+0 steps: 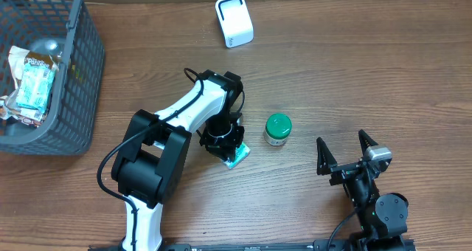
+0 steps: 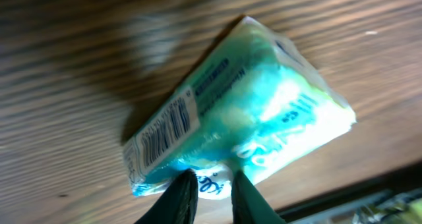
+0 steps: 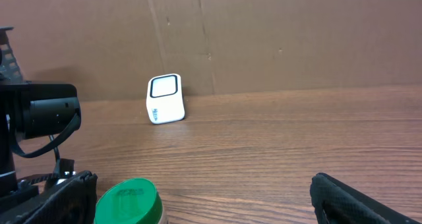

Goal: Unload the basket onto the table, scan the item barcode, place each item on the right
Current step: 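Grasp the green tissue pack on the table with the left gripper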

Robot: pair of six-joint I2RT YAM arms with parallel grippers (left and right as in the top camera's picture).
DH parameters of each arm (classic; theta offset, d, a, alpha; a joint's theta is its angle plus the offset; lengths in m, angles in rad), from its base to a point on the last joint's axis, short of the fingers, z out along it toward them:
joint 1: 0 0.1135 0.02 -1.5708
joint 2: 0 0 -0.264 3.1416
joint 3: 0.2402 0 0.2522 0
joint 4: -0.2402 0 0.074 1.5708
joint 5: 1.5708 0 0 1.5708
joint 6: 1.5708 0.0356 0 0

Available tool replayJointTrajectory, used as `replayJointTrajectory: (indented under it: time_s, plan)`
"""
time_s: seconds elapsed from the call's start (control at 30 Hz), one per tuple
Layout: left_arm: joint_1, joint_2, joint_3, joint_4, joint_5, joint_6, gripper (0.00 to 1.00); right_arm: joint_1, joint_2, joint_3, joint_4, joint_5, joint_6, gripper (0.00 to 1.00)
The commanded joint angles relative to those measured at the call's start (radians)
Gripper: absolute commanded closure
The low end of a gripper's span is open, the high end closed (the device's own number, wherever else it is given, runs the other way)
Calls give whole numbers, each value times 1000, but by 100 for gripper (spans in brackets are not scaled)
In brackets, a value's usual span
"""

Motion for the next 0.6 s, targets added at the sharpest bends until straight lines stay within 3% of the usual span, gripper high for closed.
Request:
replayJointTrajectory:
  time_s: [0.0,0.27,0.33,0.57]
  plan:
    - [10,3,68,-9,84,-8,76,-3,-7,-11,6,-1,-3,0]
    - [20,3,264,-84,-1,76,70,-3,-7,-11,6,-1,-3,0]
    - [16,3,267,-73,-11,155,67,-3,-7,-11,6,-1,-3,0]
    - [-10,5,220,-80,-180,217,63,-3,-7,-11,6,-1,-3,0]
